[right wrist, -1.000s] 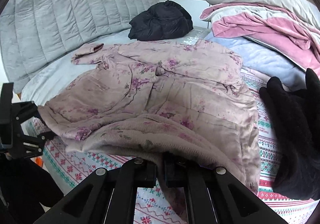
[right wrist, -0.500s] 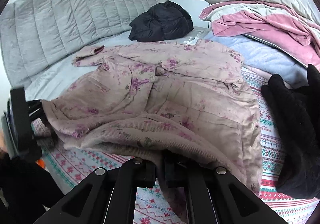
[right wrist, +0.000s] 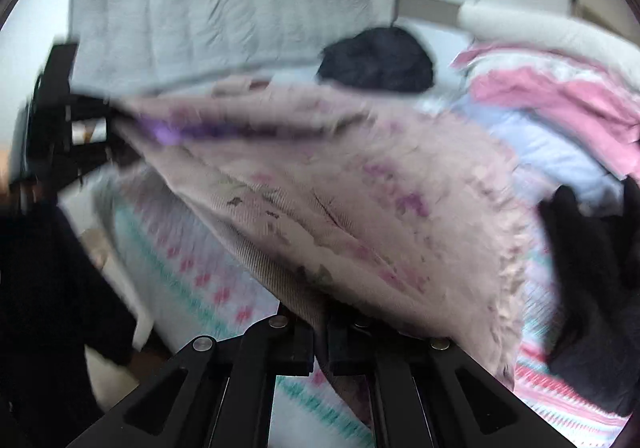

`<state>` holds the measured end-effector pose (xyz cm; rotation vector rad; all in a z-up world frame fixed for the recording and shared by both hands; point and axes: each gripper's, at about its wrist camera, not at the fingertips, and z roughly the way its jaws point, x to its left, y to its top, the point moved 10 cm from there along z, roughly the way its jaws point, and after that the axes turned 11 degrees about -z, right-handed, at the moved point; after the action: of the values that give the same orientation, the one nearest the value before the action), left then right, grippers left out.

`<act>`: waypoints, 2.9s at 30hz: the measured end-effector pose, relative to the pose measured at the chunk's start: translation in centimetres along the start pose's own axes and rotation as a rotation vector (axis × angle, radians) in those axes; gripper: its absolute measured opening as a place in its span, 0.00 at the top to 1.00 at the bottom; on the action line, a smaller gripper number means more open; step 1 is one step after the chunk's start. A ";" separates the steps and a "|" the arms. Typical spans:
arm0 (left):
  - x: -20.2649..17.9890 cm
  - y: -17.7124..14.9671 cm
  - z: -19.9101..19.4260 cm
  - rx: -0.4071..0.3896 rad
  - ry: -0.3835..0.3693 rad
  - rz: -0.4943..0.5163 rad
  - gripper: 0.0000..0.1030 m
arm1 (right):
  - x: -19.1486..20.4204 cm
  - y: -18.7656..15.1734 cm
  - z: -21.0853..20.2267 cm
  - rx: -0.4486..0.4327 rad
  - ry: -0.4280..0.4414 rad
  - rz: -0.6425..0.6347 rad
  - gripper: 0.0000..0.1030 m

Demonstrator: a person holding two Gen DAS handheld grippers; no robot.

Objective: Fold large clothes

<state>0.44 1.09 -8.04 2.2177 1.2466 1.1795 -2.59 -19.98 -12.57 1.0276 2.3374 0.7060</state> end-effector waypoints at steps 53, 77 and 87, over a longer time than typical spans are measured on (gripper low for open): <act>5.7 -4.9 13.6 0.540 -0.399 -0.829 0.51 | -12.7 19.0 17.1 0.014 0.115 0.575 0.90; 5.8 -6.2 12.5 0.573 -0.351 -0.859 0.51 | -5.1 16.1 13.9 0.079 0.008 0.188 0.79; 6.3 -5.0 11.9 0.525 -0.387 -0.900 0.51 | -3.8 13.1 17.2 0.206 0.109 0.247 0.78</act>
<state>8.87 10.31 -15.16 1.6529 2.1674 0.0786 16.95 -10.81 -16.41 1.4196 2.4407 0.6345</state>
